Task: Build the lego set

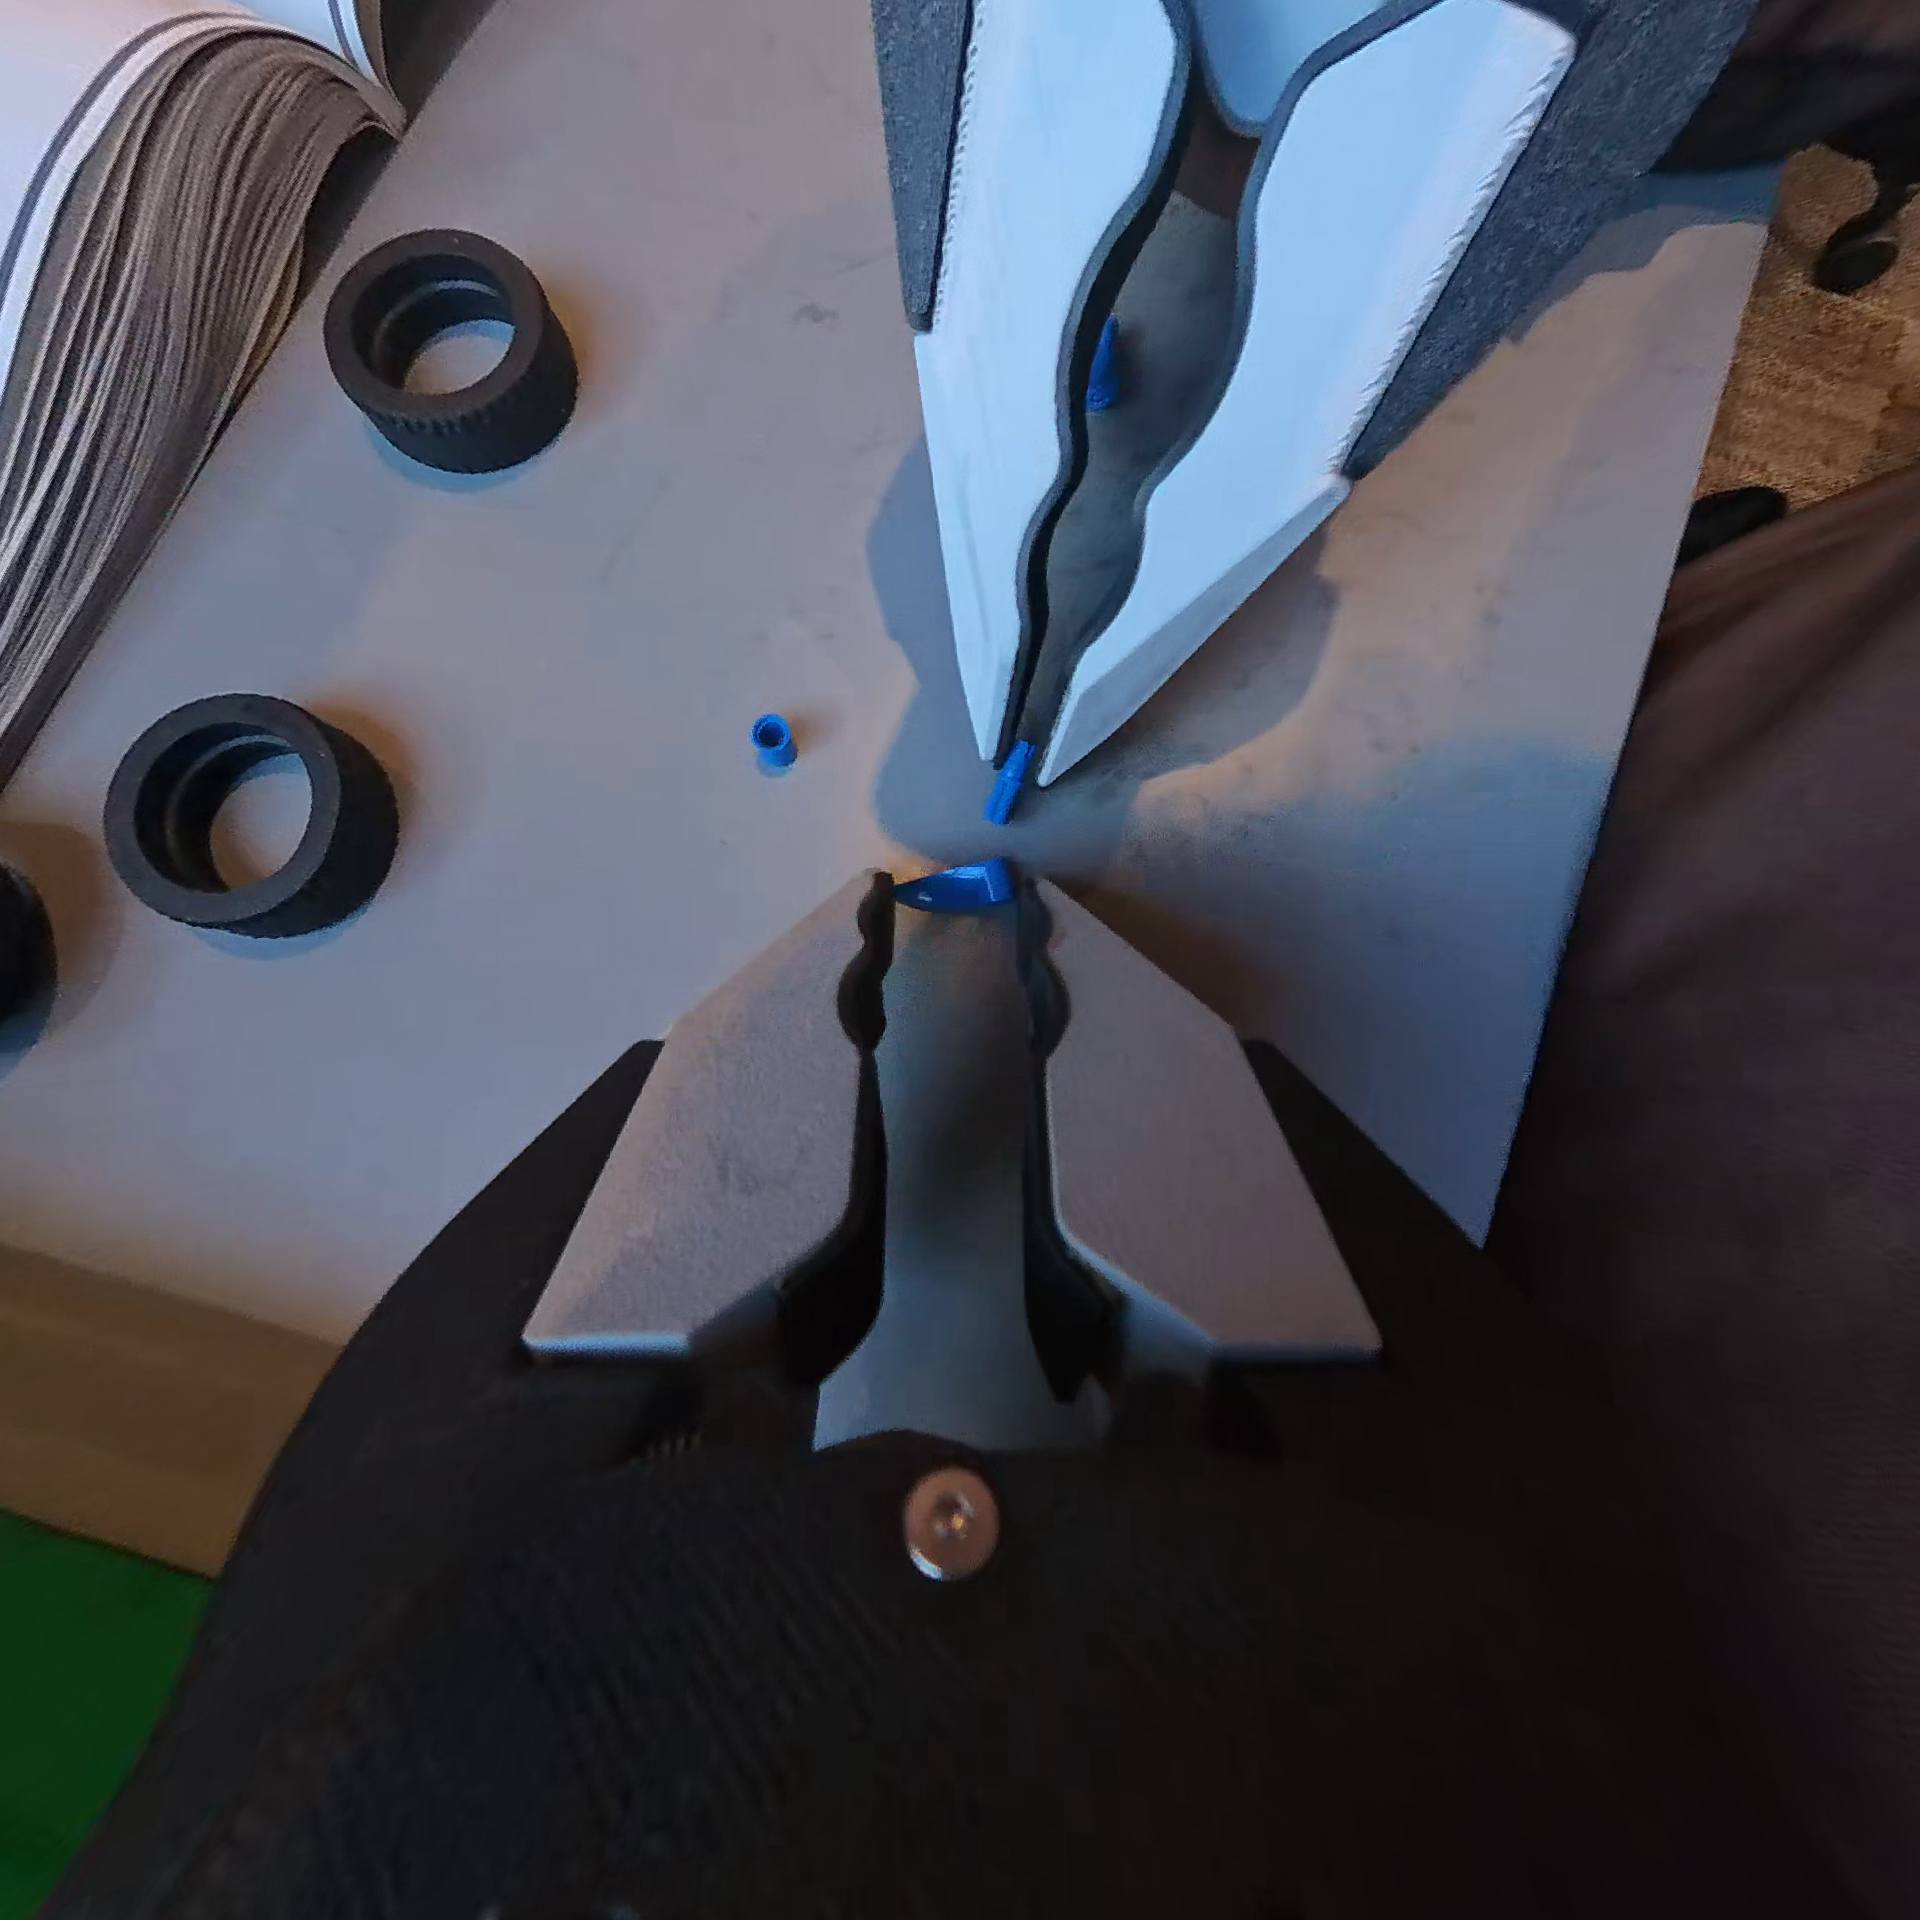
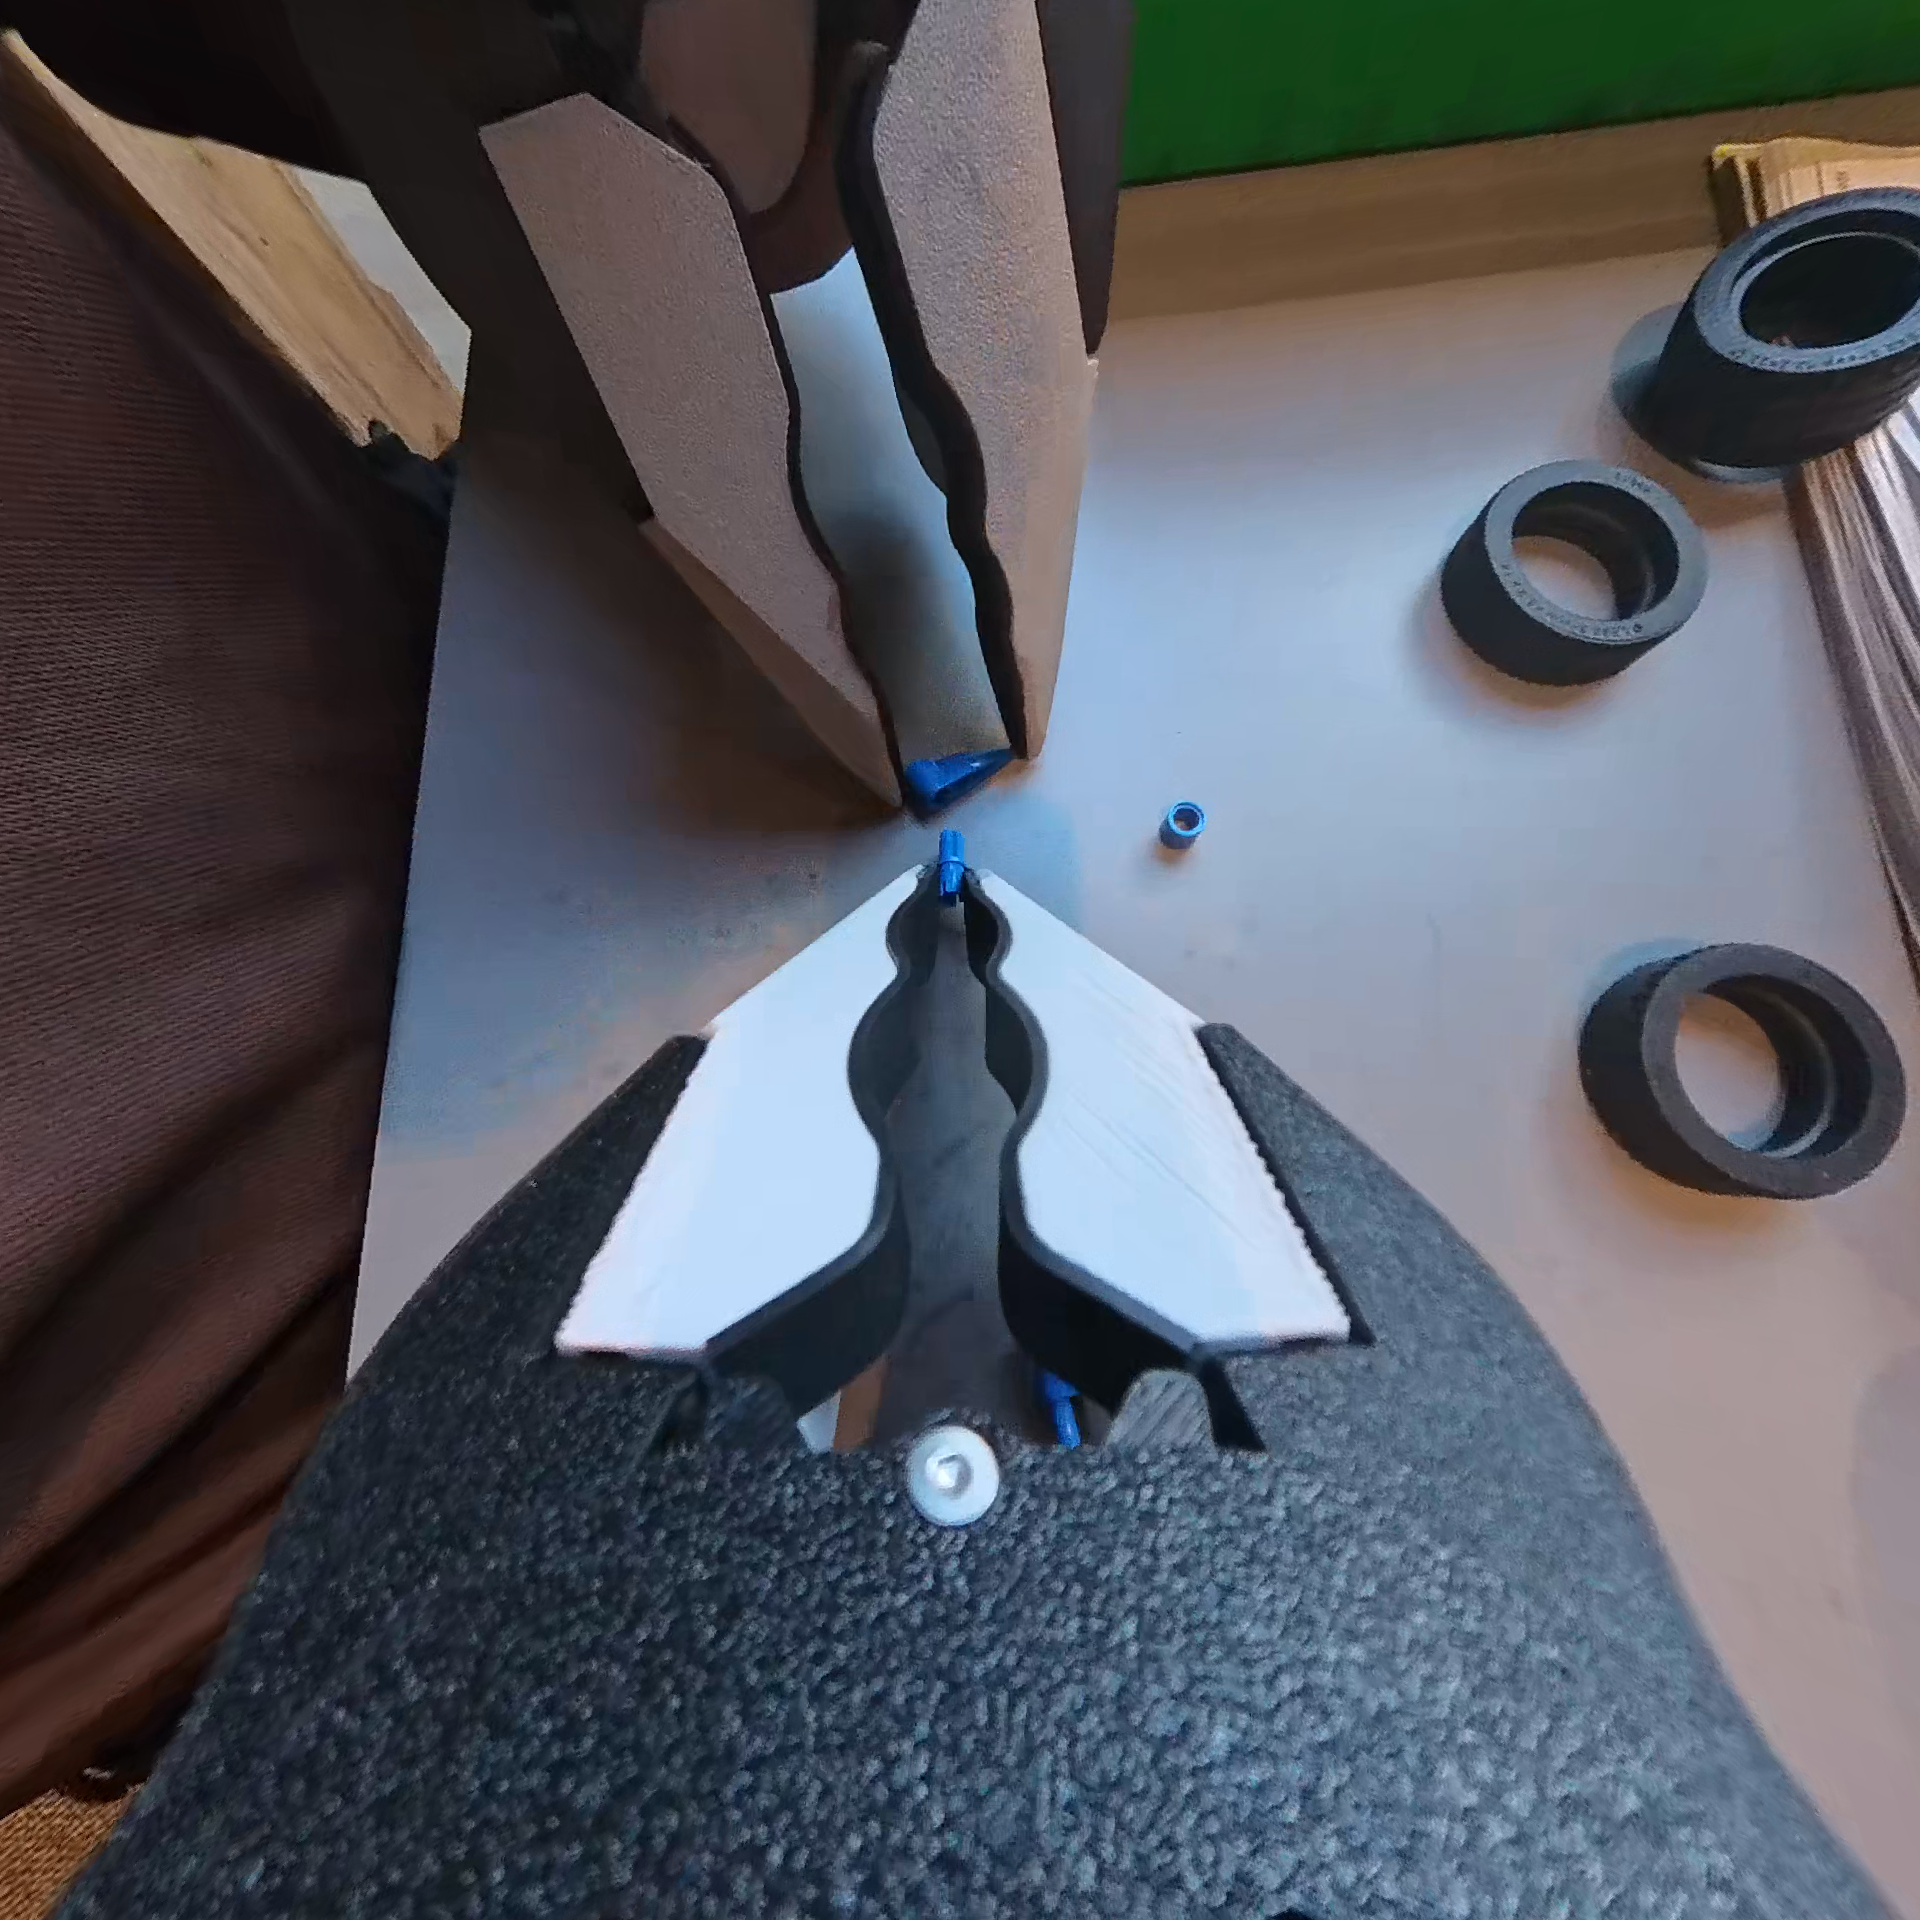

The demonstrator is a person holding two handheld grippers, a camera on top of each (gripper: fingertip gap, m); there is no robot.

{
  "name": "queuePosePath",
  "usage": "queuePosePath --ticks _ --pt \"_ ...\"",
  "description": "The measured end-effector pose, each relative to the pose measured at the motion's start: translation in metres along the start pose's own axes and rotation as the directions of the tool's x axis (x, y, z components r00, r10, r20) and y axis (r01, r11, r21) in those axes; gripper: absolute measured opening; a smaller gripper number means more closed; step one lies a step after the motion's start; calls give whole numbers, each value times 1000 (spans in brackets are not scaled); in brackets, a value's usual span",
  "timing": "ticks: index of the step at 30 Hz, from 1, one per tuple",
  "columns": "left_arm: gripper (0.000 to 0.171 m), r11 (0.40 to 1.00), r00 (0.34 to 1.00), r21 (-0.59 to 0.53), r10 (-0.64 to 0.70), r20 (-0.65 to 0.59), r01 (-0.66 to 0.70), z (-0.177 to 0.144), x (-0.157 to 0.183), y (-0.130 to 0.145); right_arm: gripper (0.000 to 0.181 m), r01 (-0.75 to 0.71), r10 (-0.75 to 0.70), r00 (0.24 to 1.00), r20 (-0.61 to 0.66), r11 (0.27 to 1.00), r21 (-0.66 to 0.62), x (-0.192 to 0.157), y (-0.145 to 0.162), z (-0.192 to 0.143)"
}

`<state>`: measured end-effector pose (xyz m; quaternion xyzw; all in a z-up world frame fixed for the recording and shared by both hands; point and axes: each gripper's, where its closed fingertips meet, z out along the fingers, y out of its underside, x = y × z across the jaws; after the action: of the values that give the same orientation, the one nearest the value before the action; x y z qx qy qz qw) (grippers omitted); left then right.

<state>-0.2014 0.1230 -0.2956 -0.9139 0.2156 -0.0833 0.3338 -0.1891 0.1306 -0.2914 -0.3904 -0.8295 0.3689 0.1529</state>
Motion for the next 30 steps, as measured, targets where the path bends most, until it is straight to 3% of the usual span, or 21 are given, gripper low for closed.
queuePosePath --ticks 12,30 --pt "20 990 994 100 106 -38 -102 1 6 -2 4 15 -15 998 59 1000 -4 -6 -1 3" --pt "20 981 984 108 167 -59 -160 2 8 -4 4 -16 16 995 94 1000 -1 -7 -1 2"
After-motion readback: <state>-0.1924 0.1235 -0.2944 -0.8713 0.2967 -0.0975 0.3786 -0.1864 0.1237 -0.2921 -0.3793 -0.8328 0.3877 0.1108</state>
